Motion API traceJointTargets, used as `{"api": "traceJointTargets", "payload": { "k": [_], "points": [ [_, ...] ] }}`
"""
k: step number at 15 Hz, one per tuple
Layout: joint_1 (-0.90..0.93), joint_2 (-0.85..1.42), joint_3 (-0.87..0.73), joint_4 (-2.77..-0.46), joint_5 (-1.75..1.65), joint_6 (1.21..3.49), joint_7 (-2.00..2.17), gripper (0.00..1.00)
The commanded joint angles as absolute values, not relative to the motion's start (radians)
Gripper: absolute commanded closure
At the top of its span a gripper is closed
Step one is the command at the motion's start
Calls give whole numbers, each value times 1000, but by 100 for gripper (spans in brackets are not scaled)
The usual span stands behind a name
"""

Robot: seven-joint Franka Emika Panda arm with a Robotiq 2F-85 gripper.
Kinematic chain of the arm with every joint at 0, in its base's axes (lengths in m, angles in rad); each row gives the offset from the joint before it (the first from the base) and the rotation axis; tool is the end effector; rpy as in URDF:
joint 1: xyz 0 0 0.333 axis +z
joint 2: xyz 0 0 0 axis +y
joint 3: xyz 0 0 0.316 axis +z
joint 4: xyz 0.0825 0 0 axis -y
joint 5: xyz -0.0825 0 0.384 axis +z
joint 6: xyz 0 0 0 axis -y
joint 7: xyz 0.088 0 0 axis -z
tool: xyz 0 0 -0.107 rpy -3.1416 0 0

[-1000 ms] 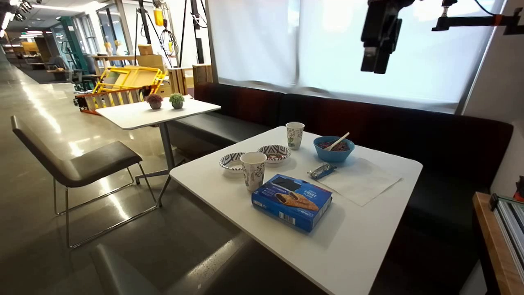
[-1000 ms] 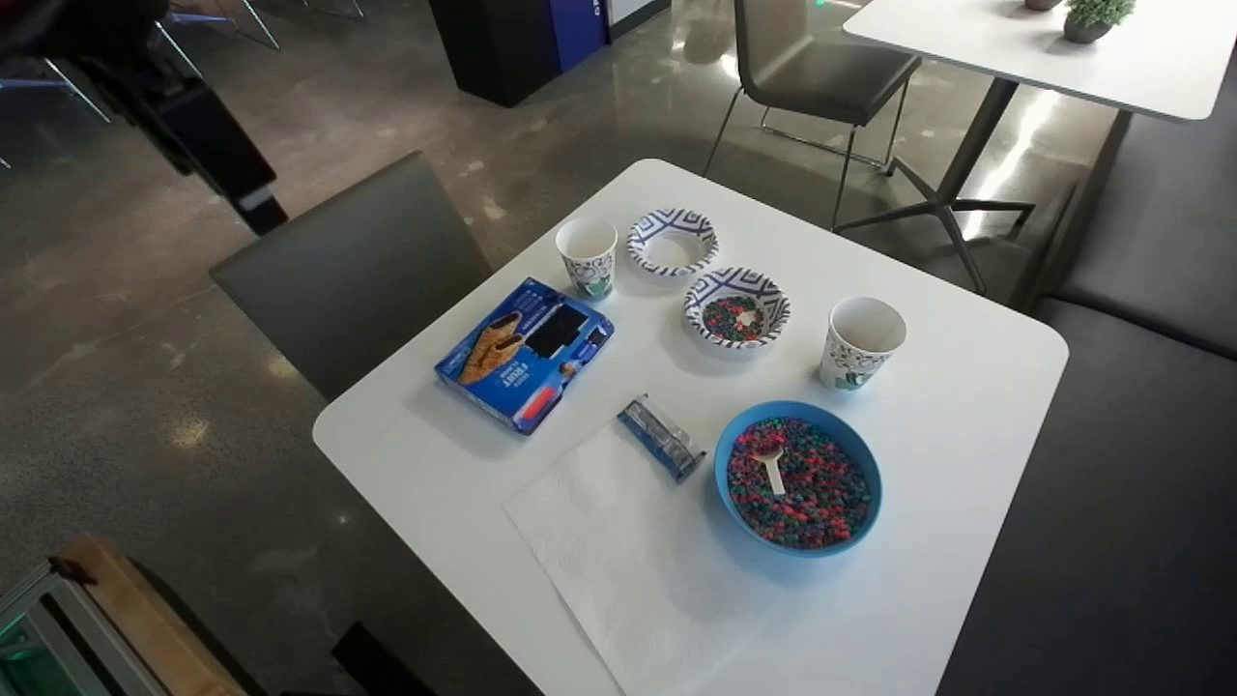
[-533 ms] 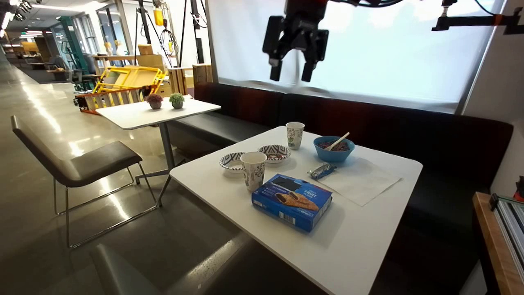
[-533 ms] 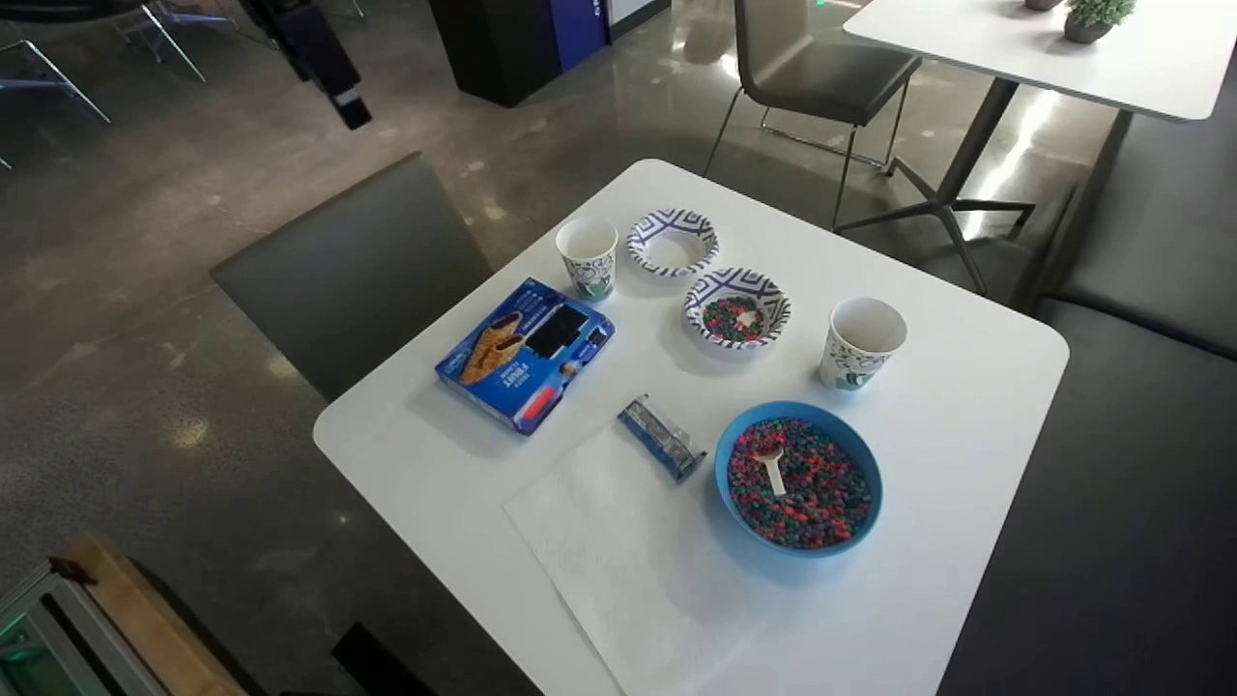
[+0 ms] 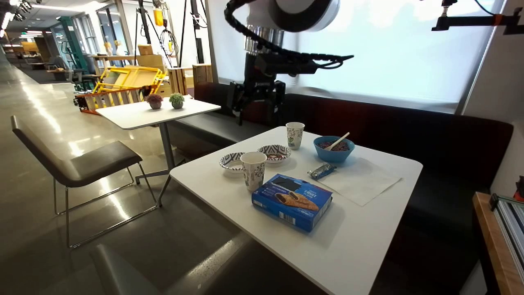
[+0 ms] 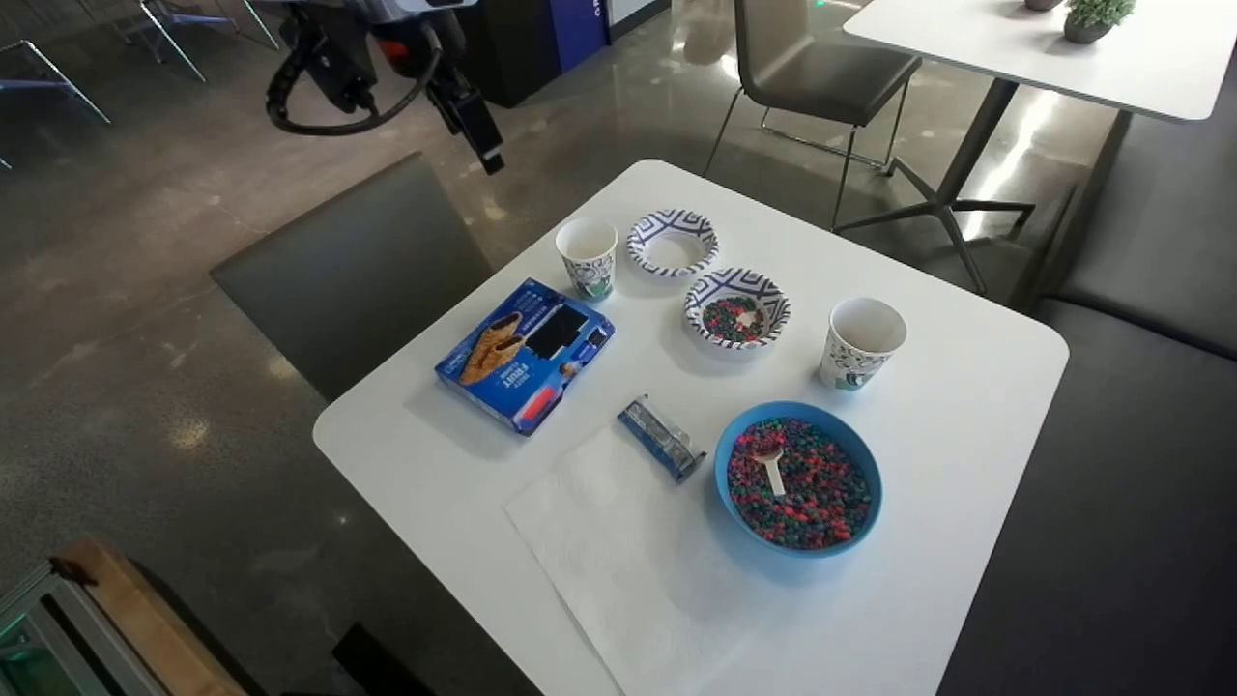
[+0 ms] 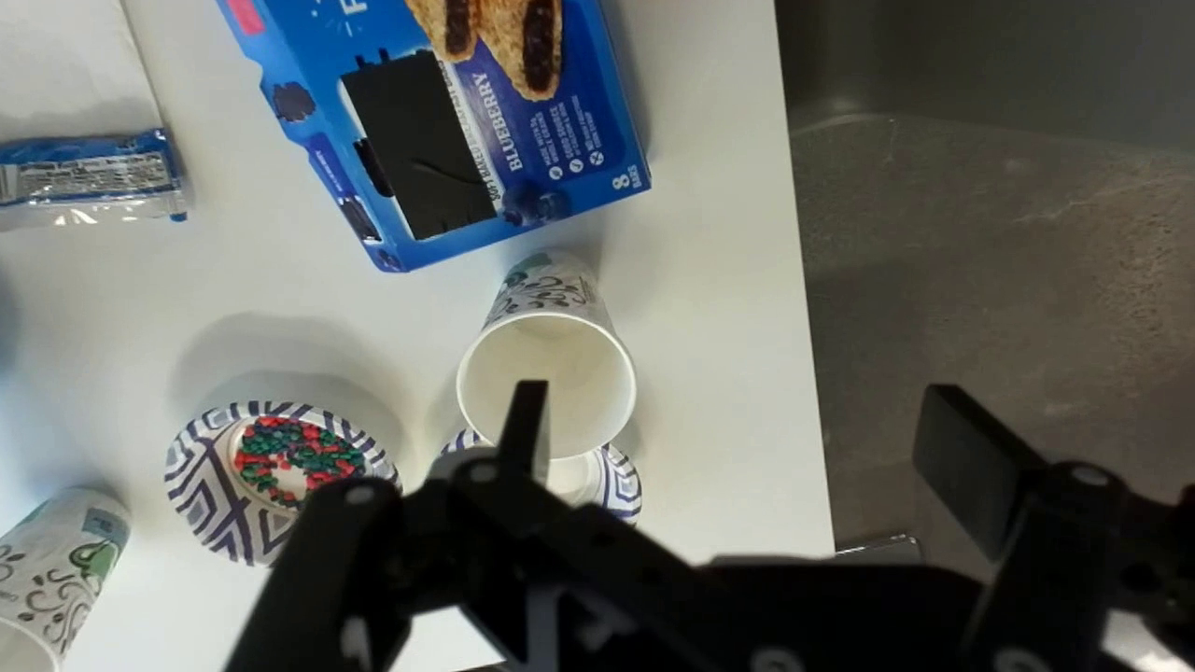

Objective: Move the paper cup on the left to the right and put it on the plain paper

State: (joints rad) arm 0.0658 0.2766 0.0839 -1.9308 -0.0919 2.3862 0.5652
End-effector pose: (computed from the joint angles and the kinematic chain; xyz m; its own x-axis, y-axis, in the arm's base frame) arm 0.6226 0.0903 0.3635 0.9196 -0.3506 0.1775 -0.3470 -0.9364 -0.0521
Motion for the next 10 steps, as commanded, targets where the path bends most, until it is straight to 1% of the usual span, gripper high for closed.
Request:
{"api": "traceJointTargets", "payload": {
  "k": [1, 6, 10],
  "points": [
    [103, 302, 46, -1909, -80, 2385, 563, 0],
    [112, 323, 40, -1880, -81, 2385, 572, 0],
    [114, 417, 6, -1832, -113, 2480, 501, 0]
  ]
}}
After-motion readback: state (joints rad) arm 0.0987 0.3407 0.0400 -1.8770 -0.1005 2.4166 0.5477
